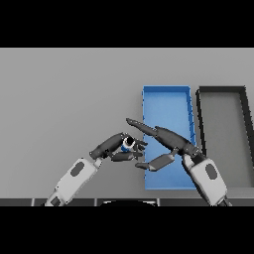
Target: Pick up the blue pipe and place it into the blue bin.
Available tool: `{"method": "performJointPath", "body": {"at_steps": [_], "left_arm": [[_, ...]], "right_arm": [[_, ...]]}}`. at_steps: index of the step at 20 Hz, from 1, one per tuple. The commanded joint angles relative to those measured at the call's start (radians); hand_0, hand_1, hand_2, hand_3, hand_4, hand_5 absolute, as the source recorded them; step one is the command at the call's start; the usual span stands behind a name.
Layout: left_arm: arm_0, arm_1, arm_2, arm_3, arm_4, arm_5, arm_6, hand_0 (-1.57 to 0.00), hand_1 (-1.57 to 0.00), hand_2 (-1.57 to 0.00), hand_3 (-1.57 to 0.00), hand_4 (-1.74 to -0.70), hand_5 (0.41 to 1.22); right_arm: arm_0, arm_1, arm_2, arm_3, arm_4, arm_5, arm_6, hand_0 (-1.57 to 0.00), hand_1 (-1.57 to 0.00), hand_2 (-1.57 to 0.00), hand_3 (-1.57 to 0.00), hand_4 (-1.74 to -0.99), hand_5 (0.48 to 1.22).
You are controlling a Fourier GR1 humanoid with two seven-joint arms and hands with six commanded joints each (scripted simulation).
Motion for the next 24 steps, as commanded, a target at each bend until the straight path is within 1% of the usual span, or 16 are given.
{"method": "performJointPath", "body": {"at_steps": [1, 3, 5, 8, 11, 12, 13, 14, 15, 16, 17, 18, 19, 21, 22, 24], "left_arm": [[-0.007, -0.005, 0.004, 0.01, -0.004, 0.0, -0.016, -1.57, -1.57, -1.57, -1.45, -1.73, 1.221], [-0.012, 0.002, 0.016, 0.012, 0.012, -0.016, -0.028, -1.57, -1.57, -1.57, -1.48, -1.73, 1.221], [-0.026, -0.007, 0.025, 0.029, 0.025, -0.021, -0.003, -1.57, -1.57, -1.57, -1.5, -1.73, 1.221], [-0.029, -0.006, 0.031, 0.043, 0.041, -0.046, -0.017, -1.57, -1.57, -1.57, -1.51, -1.73, 1.221], [-0.016, 0.0, 0.024, 0.029, 0.039, -0.056, -0.013, -1.57, -1.57, -1.57, -1.45, -1.72, 1.221], [-0.019, -0.001, 0.025, 0.02, 0.052, -0.062, 0.003, -1.57, -1.57, -1.57, -1.47, -1.72, 1.221], [-0.015, -0.002, 0.023, 0.018, 0.054, -0.067, 0.002, -1.57, -1.57, -1.57, -1.4, -1.72, 1.221], [-0.02, 0.008, 0.027, 0.019, 0.027, -0.064, -0.039, -1.5, -1.39, -1.37, -1.15, -1.63, 1.221], [-0.032, 0.018, 0.009, 0.02, -0.024, -0.041, 0.002, -1.24, -1.12, -1.09, -0.92, -1.61, 1.221], [-0.035, 0.037, -0.002, 0.019, -0.072, -0.027, 0.013, -0.99, -0.9, -0.87, -0.74, -1.59, 1.221], [-0.035, 0.032, -0.004, 0.011, -0.086, -0.013, 0.018, -0.88, -0.83, -0.8, -0.67, -1.61, 1.221], [-0.029, 0.038, -0.001, -0.001, -0.082, -0.014, 0.01, -0.89, -0.87, -0.85, -0.66, -1.64, 1.221], [-0.023, 0.021, 0.01, 0.006, -0.061, -0.013, -0.008, -1.03, -1.01, -0.99, -0.62, -1.66, 1.192], [-0.005, 0.009, 0.03, 0.001, -0.004, -0.026, -0.037, -1.22, -1.21, -1.2, -0.52, -1.69, 1.203], [-0.001, -0.001, 0.035, 0.0, 0.022, -0.04, -0.042, -1.29, -1.28, -1.27, -0.53, -1.7, 1.206], [0.002, -0.002, 0.034, -0.001, 0.027, -0.037, -0.042, -1.39, -1.39, -1.38, -0.55, -1.71, 1.212]], "right_arm": [[-0.02, 0.016, 0.019, 0.016, 0.009, 0.009, 0.003, 0.0, 0.0, 0.0, 0.0, -1.27, 0.53], [-0.064, 0.052, 0.047, 0.046, 0.01, 0.016, 0.02, 0.0, 0.0, 0.0, 0.0, -1.251, 0.535], [-0.098, 0.072, 0.059, 0.078, 0.02, 0.02, 0.042, 0.0, 0.0, 0.0, 0.0, -1.233, 0.528], [-0.145, 0.111, 0.07, 0.141, 0.029, 0.02, 0.068, 0.0, 0.0, 0.0, 0.0, -1.222, 0.512], [-0.187, 0.126, 0.069, 0.19, 0.026, 0.048, 0.055, 0.0, -0.01, -0.04, 0.0, -1.231, 0.512], [-0.21, 0.143, 0.077, 0.216, 0.031, 0.053, 0.063, -0.01, -0.04, -0.07, -0.01, -1.241, 0.516], [-0.223, 0.155, 0.081, 0.229, 0.03, 0.057, 0.063, -0.05, -0.08, -0.11, -0.04, -1.268, 0.519], [-0.235, 0.155, 0.085, 0.23, 0.018, 0.07, 0.068, -0.14, -0.17, -0.19, -0.11, -1.308, 0.523], [-0.25, 0.162, 0.088, 0.241, 0.018, 0.075, 0.079, -0.28, -0.31, -0.33, -0.23, -1.352, 0.528], [-0.253, 0.168, 0.091, 0.249, 0.017, 0.083, 0.074, -0.48, -0.5, -0.5, -0.37, -1.39, 0.538], [-0.269, 0.168, 0.088, 0.264, 0.005, 0.09, 0.075, -0.7, -0.71, -0.71, -0.56, -1.453, 0.551], [-0.273, 0.176, 0.099, 0.257, -0.018, 0.091, 0.079, -0.87, -0.89, -0.89, -0.7, -1.503, 0.573], [-0.269, 0.186, 0.105, 0.27, -0.033, 0.086, 0.094, -1.01, -1.02, -1.02, -0.83, -1.541, 0.604], [-0.255, 0.195, 0.102, 0.265, -0.055, 0.068, 0.11, -1.21, -1.22, -1.22, -1.1, -1.492, 0.706], [-0.242, 0.207, 0.108, 0.255, -0.044, 0.052, 0.078, -1.28, -1.29, -1.29, -1.19, -1.475, 0.809], [-0.251, 0.209, 0.106, 0.265, -0.01, 0.044, 0.057, -1.39, -1.39, -1.39, -1.33, -1.458, 0.957]]}}
